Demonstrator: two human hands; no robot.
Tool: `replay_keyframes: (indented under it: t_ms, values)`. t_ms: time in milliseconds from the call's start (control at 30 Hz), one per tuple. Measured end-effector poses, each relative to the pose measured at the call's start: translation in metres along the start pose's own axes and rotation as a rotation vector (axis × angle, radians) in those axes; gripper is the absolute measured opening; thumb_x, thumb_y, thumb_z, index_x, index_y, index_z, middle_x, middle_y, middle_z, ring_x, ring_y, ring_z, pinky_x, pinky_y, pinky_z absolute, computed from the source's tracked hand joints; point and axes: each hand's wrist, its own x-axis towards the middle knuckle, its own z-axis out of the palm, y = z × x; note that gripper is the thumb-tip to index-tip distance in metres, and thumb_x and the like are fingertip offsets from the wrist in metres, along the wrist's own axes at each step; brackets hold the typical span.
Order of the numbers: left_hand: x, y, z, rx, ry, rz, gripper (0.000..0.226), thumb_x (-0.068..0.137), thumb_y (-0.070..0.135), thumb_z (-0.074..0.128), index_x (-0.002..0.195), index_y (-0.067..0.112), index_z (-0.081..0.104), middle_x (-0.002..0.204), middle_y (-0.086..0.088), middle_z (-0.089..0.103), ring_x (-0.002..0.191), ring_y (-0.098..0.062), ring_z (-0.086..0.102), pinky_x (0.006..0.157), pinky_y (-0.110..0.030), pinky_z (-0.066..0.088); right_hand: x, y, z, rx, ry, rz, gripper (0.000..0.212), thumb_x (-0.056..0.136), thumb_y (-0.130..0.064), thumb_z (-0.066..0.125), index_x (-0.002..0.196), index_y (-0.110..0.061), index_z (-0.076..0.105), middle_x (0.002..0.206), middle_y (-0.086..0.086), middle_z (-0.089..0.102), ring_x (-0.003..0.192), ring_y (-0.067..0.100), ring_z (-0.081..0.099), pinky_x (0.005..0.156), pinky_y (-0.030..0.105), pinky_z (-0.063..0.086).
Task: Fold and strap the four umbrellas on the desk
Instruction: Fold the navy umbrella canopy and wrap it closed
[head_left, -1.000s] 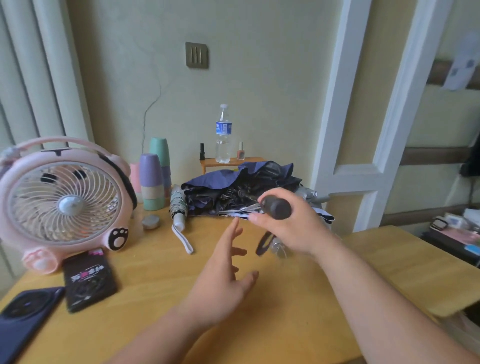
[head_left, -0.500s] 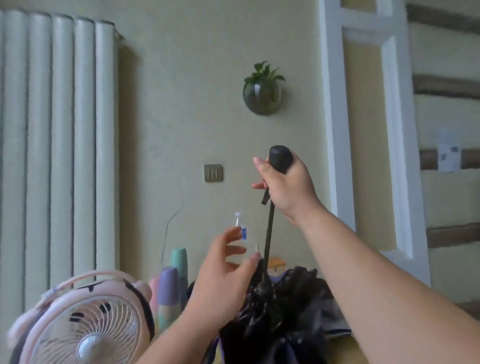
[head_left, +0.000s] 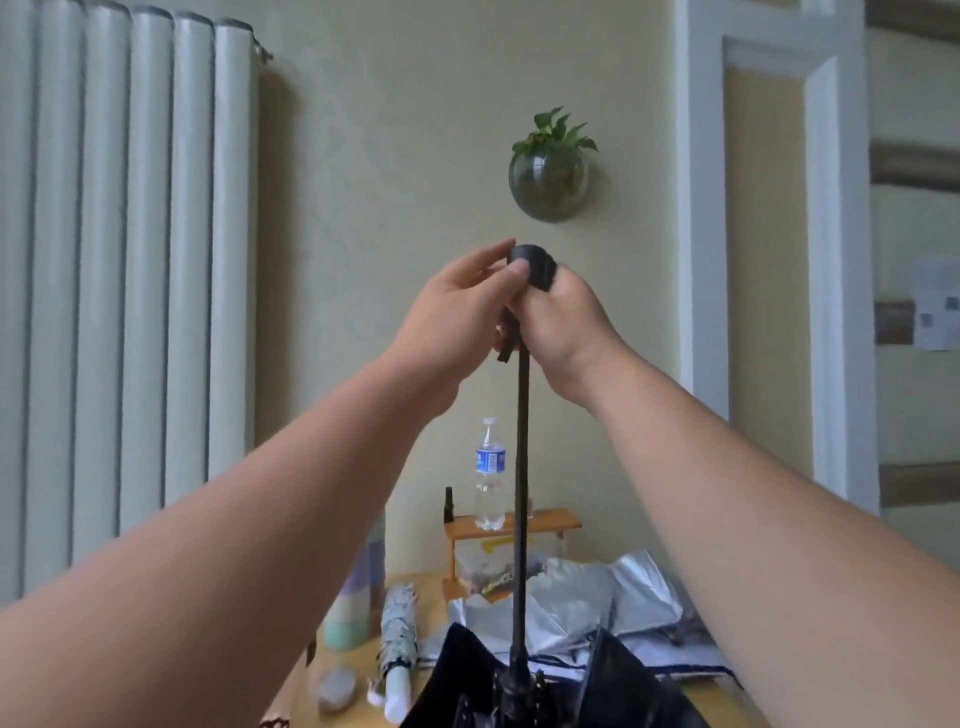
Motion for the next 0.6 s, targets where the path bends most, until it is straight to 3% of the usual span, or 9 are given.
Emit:
replay_keyframes:
  t_ms: [100, 200, 267, 333, 400, 500, 600]
  values:
    - [0.009, 0.013, -0.006, 0.036, 0.010, 0.019, 0.020, 0.095, 0.033, 0.067, 0.112, 0.031, 0.076, 0.092, 0.006, 0.076, 0.075, -0.017, 0.062, 0.069, -0.038, 0.051, -0.001, -0.009, 0.004, -0.030, -0.096, -0.035, 0.012, 0.101, -0.013, 0.055, 0.094, -0.009, 0.063, 0.064, -0.008, 0.061, 0.056, 0.008, 0.056, 0.054, 0.027, 0.047]
    - [0.016, 0.015, -0.008, 0.109, 0.035, -0.005, 0.019, 0.084, 0.043, 0.066, 0.088, 0.030, 0.079, 0.091, -0.014, 0.076, 0.077, -0.028, 0.065, 0.072, -0.047, 0.049, -0.003, -0.013, 0.000, -0.235, -0.268, 0.075, 0.009, 0.091, -0.025, 0.062, 0.096, -0.017, 0.064, 0.066, -0.012, 0.063, 0.064, 0.009, 0.058, 0.064, 0.032, 0.046]
    - [0.017, 0.007, -0.006, 0.033, 0.049, -0.054, 0.013, 0.092, 0.032, 0.067, 0.095, 0.023, 0.075, 0.092, -0.012, 0.075, 0.078, -0.027, 0.067, 0.074, -0.049, 0.057, 0.000, -0.019, -0.019, -0.389, -0.315, 0.143, 0.013, 0.081, -0.035, 0.068, 0.088, -0.024, 0.065, 0.069, -0.014, 0.066, 0.075, 0.013, 0.058, 0.073, 0.036, 0.046]
    - [0.015, -0.002, 0.000, -0.135, 0.035, -0.106, 0.014, 0.099, 0.017, 0.064, 0.113, 0.015, 0.064, 0.095, -0.011, 0.069, 0.078, -0.026, 0.067, 0.071, -0.044, 0.062, 0.008, -0.031, -0.040, -0.336, -0.105, 0.066, 0.017, 0.083, -0.037, 0.067, 0.087, -0.021, 0.066, 0.078, -0.007, 0.069, 0.083, 0.018, 0.063, 0.081, 0.042, 0.050]
    - [0.013, -0.011, 0.008, -0.276, 0.047, -0.134, 0.022, 0.100, 0.015, 0.064, 0.121, 0.010, 0.056, 0.094, -0.010, 0.062, 0.072, -0.022, 0.064, 0.064, -0.038, 0.060, 0.019, -0.045, -0.052, -0.221, 0.114, -0.085, 0.024, 0.088, -0.032, 0.059, 0.094, -0.012, 0.069, 0.092, 0.002, 0.071, 0.092, 0.019, 0.066, 0.086, 0.039, 0.052]
    - [0.015, -0.015, 0.021, -0.245, -0.051, -0.137, 0.013, 0.101, 0.021, 0.062, 0.106, 0.009, 0.059, 0.084, -0.004, 0.058, 0.065, -0.014, 0.058, 0.063, -0.031, 0.051, 0.028, -0.044, -0.045, -0.425, -0.028, -0.219, 0.034, 0.099, -0.029, 0.049, 0.100, -0.007, 0.076, 0.103, 0.001, 0.075, 0.098, 0.008, 0.068, 0.091, 0.025, 0.051]
    - [0.022, -0.012, 0.022, -0.167, -0.172, -0.150, 0.012, 0.102, 0.021, 0.060, 0.095, 0.011, 0.059, 0.079, -0.001, 0.061, 0.066, -0.013, 0.060, 0.072, -0.031, 0.052, 0.030, -0.029, -0.035, -0.531, -0.141, -0.165, 0.040, 0.104, -0.039, 0.046, 0.098, -0.018, 0.079, 0.098, -0.003, 0.078, 0.094, 0.009, 0.071, 0.090, 0.030, 0.055]
